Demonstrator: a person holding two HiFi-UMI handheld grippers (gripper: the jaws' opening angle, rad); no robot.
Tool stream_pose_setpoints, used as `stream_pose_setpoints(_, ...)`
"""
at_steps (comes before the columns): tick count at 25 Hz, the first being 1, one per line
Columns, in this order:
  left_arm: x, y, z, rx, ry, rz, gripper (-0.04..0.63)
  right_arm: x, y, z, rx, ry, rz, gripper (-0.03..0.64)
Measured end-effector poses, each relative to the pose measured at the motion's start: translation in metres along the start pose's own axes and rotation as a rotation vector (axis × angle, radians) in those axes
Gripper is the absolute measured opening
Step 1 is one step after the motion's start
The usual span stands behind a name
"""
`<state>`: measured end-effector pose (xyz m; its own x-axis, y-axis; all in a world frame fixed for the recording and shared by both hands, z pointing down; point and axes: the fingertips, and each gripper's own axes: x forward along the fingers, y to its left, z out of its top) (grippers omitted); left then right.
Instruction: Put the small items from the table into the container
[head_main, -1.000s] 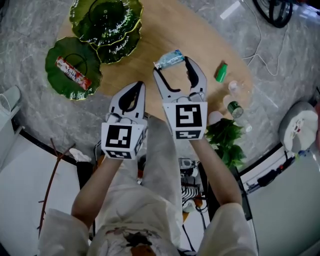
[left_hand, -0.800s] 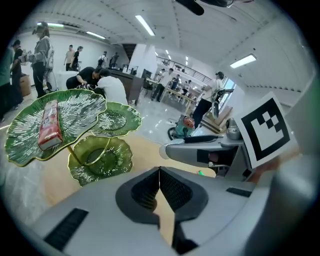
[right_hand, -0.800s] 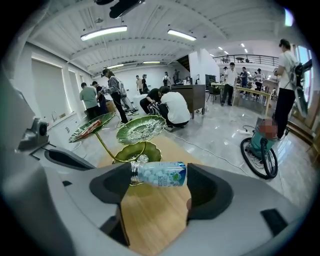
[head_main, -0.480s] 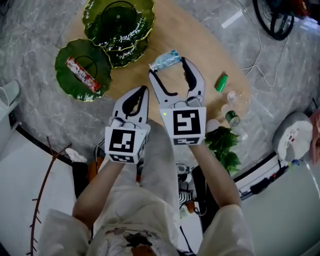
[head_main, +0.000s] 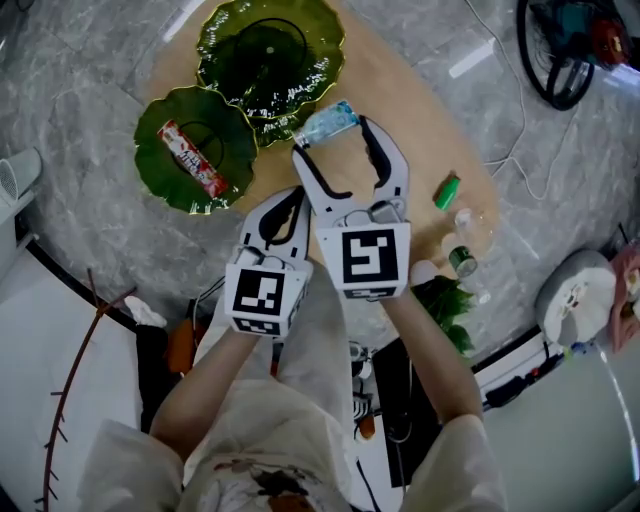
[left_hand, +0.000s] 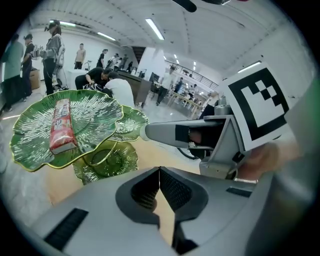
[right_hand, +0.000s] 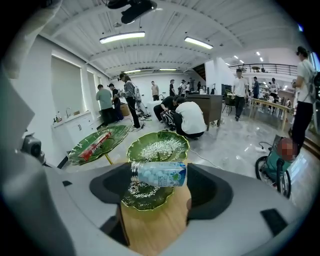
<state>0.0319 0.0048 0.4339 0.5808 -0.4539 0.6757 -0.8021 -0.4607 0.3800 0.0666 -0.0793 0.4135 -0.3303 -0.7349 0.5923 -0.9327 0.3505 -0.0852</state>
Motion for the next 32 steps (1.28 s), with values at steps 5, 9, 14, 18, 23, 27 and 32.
stream_pose_setpoints(5, 0.003, 0.003, 0.003, -0.021, -0.012, 0.006, 0.008, 0.010, -0.005, 0.009, -0.011, -0.019, 0.014, 0.359)
stream_pose_setpoints(9, 0.007, 0.004, 0.003, -0.036, -0.017, 0.012, 0.008, 0.018, -0.013, 0.017, -0.030, -0.030, 0.021, 0.359)
stream_pose_setpoints(14, 0.012, 0.002, 0.004, -0.040, -0.015, 0.010, 0.008, 0.028, -0.018, 0.022, -0.042, -0.025, 0.053, 0.359)
stream_pose_setpoints(18, 0.016, 0.005, 0.005, -0.042, -0.013, 0.014, 0.008, 0.037, -0.017, 0.025, -0.057, -0.029, 0.066, 0.359)
stream_pose_setpoints(23, 0.018, 0.005, 0.003, -0.050, -0.005, 0.008, 0.008, 0.046, -0.011, 0.023, -0.073, -0.019, 0.090, 0.359)
stream_pose_setpoints(27, 0.018, 0.007, 0.002, -0.054, -0.004, 0.006, 0.008, 0.052, -0.004, 0.025, -0.103, -0.020, 0.105, 0.359)
stream_pose_setpoints(32, 0.016, 0.012, 0.003, -0.062, -0.004, 0.010, 0.008, 0.060, 0.001, 0.026, -0.093, -0.031, 0.110, 0.360)
